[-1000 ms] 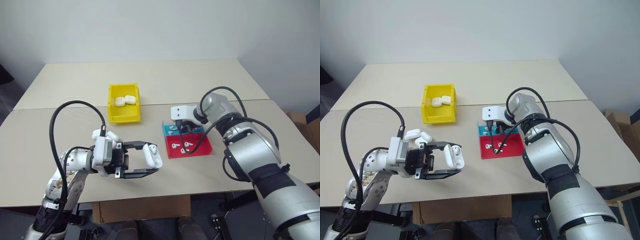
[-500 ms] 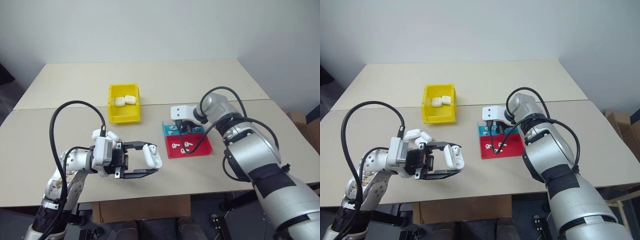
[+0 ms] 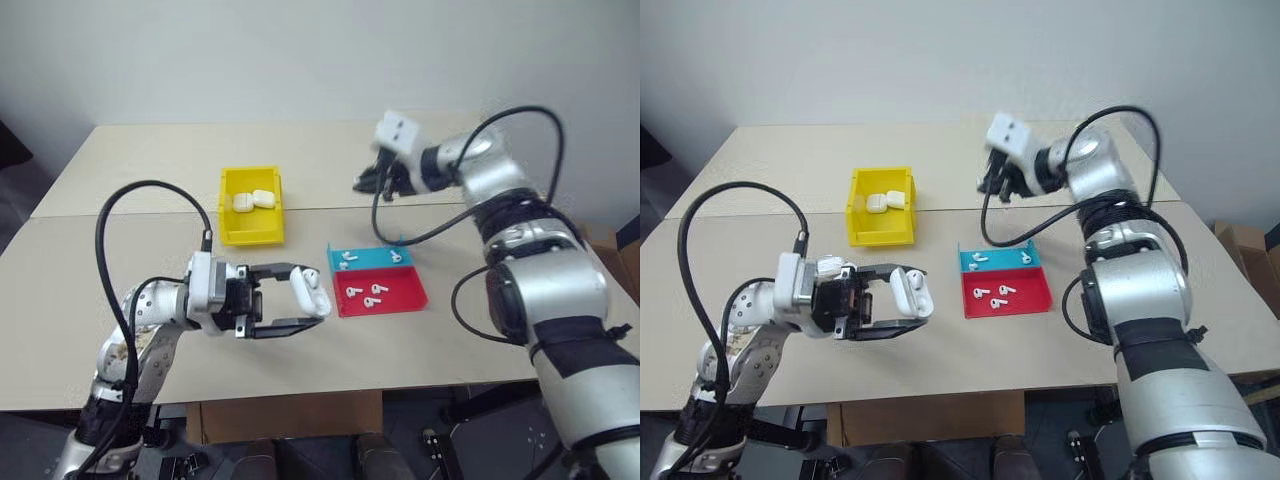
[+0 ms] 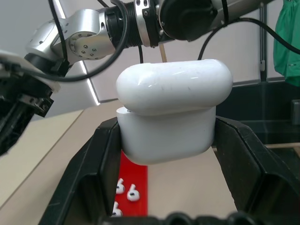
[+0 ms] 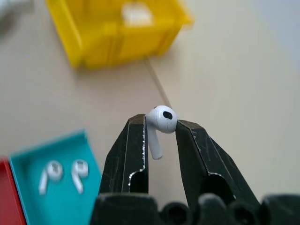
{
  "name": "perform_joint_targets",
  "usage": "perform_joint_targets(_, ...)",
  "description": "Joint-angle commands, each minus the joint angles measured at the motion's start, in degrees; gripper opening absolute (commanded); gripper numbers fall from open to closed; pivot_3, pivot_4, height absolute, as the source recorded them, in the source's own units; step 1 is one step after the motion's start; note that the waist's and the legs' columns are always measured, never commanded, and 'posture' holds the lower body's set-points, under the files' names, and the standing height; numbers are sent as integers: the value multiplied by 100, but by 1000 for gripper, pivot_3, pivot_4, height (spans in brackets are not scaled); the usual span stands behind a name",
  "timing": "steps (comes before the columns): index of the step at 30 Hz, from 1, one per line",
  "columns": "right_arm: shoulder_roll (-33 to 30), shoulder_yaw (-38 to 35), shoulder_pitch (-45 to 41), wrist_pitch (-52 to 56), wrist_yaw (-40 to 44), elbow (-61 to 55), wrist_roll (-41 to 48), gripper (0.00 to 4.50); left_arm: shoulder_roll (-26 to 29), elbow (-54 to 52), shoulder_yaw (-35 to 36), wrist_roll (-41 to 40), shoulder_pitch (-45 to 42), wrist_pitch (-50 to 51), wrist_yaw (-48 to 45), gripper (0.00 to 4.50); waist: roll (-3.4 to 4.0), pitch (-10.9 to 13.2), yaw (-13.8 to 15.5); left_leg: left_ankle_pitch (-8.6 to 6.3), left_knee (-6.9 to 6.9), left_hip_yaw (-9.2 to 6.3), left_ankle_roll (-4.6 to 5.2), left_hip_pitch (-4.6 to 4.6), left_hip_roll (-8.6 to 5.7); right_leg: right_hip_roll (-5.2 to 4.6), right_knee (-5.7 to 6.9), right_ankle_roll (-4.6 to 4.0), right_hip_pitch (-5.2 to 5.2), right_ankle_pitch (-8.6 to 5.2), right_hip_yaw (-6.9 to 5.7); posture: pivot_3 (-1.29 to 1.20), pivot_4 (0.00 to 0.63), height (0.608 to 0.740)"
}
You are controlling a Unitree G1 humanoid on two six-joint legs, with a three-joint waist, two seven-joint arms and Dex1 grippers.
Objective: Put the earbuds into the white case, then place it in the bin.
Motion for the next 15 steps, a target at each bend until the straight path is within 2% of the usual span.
perform_joint_targets(1, -261, -948, 970, 1391, 205, -2851, 1508, 970, -74, 45, 27, -199, -316, 165, 62, 2746, -1, -1, 35, 0, -2, -7, 0, -2, 1, 0, -7, 0, 6, 0, -8, 0, 150, 740)
perform_joint_targets(5, -227, -1852, 2434, 2964, -316, -5972, 3221, 970, -202, 303, -40, -209, -698, 261, -9, 2746, 1, 0, 123, 0, -3, -10, 0, -10, 2, -1, -4, 1, 0, 0, -15, 0, 150, 740)
perform_joint_targets(7, -201, -2044, 2950, 3230, -539, -6894, 3773, 970, -277, 466, -72, -185, -863, 260, -49, 2746, 2, 1, 133, 0, -3, -10, 0, -9, 1, -2, -2, 1, 0, 0, -14, 0, 150, 740)
perform_joint_targets(11, 133, -2454, 3606, 3747, -1246, -8066, 5207, 970, -469, 772, -154, -140, -1238, 253, -101, 2746, 2, 0, 102, 0, 3, -8, 0, 8, 2, 2, 6, 0, 8, 1, -9, 0, 150, 740)
perform_joint_targets(15, 440, -2446, 4058, 3815, -1783, -8680, 6200, 970, -579, 704, -165, -288, -1394, 466, -63, 2746, 2, 0, 79, 0, 4, -13, 1, 16, 7, 14, 7, -2, 18, 2, -3, 0, 150, 740)
